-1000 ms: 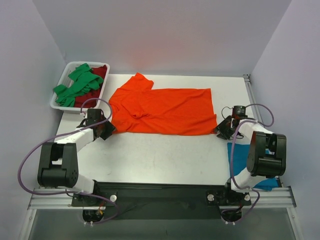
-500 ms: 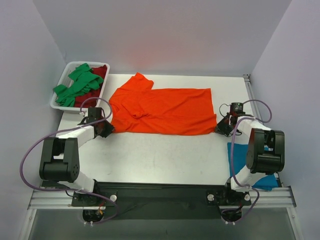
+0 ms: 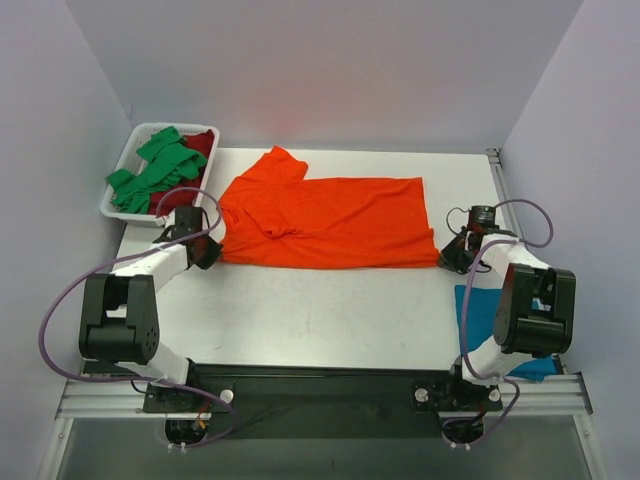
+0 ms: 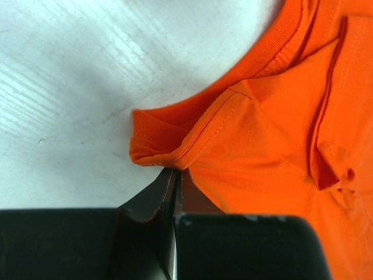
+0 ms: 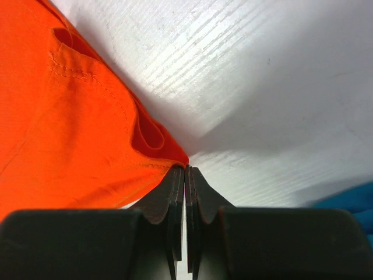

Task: Fold and stack the t-shirts
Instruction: Fold the flattened tshirt in 1/3 of the way

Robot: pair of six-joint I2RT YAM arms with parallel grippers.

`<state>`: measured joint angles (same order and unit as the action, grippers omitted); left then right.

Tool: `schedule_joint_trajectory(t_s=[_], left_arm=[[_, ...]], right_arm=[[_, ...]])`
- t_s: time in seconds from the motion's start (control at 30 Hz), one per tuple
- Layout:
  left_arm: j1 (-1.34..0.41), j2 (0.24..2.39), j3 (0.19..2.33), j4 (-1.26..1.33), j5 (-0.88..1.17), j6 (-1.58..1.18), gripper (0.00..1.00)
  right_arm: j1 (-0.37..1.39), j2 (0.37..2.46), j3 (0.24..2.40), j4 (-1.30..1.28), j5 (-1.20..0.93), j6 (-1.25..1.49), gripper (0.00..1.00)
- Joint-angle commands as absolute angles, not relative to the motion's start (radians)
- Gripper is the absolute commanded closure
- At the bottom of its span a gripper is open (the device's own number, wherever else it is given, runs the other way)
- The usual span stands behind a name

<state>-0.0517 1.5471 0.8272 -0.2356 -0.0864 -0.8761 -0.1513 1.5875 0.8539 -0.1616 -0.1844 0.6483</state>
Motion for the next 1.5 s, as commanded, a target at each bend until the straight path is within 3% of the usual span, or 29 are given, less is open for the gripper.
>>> schedule_joint_trajectory(t_s=[0.0, 0.43, 0.83, 0.9, 1.0, 1.03, 1.07, 1.13, 1.3, 1.47], left_arm=[[-0.048, 1.506, 0.854, -0.293, -0.136, -0.867, 1.0], [-0.046, 1.28, 0.764, -0.479, -0.222, -0.871, 1.0], [-0.046, 0.908, 0.58, -0.692, -0.302, -0.922, 1.0], [-0.046, 0.859, 0.577, -0.715, -0.311, -0.922, 0.95], [-0.046, 0.822, 0.578, -0.742, -0.299, -0.923, 0.67], [-0.046, 0.813, 0.581, -0.747, -0.29, -0.923, 0.62], [-0.046, 0.798, 0.592, -0.75, -0.285, -0.919, 0.51], [-0.046, 0.784, 0.612, -0.755, -0.281, -0.913, 0.43], [-0.048, 0.813, 0.681, -0.692, -0.2, -0.839, 0.41], [-0.118, 0.926, 0.672, -0.563, -0.074, -0.853, 0.42]], right_arm=[[-0.179, 1.528, 0.827, -0.212, -0.175, 0.621, 1.0], [-0.253, 1.301, 0.687, -0.291, -0.245, 0.603, 1.0], [-0.287, 1.01, 0.508, -0.411, -0.313, 0.646, 1.0], [-0.287, 0.974, 0.483, -0.434, -0.33, 0.649, 1.0], [-0.288, 0.901, 0.466, -0.475, -0.328, 0.646, 0.86], [-0.29, 0.861, 0.466, -0.495, -0.318, 0.643, 0.71], [-0.29, 0.841, 0.468, -0.506, -0.31, 0.641, 0.61], [-0.288, 0.796, 0.485, -0.526, -0.299, 0.631, 0.48], [-0.223, 0.796, 0.557, -0.531, -0.272, 0.607, 0.46], [-0.028, 0.86, 0.665, -0.506, -0.154, 0.64, 0.46]])
